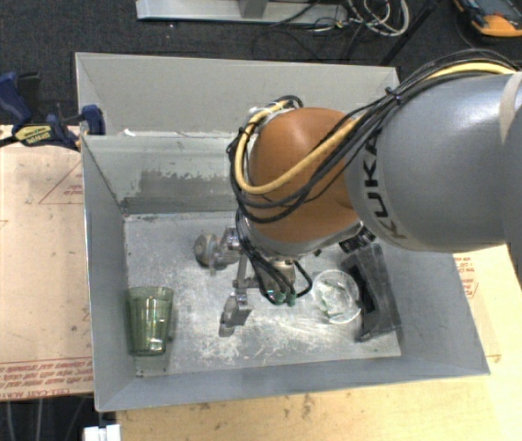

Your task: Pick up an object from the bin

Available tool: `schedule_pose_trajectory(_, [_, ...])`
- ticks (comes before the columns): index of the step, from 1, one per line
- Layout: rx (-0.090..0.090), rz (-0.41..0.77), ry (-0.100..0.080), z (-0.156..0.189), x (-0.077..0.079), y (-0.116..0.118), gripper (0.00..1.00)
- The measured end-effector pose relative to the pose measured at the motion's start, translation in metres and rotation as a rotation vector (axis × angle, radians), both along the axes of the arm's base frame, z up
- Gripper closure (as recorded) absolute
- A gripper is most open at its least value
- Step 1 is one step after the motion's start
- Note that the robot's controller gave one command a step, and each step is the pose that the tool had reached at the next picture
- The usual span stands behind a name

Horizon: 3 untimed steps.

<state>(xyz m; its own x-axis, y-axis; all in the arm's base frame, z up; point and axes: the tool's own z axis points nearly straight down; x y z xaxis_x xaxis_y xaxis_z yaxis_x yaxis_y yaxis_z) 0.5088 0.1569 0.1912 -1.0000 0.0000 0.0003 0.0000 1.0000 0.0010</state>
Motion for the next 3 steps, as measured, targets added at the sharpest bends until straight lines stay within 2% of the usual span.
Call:
schedule_pose_trajectory(1, [0.0, 0.084, -0.003, -0.008, 0.027, 0.005, 0.0])
schedule_pose_trajectory(2, [0.002, 0.056, -0.008, -0.048, 0.064, 0.022, 0.0])
schedule_pose_trajectory(3, [-0.001, -0.069, 0.004, -0.057, 0.088, 0.024, 0.0])
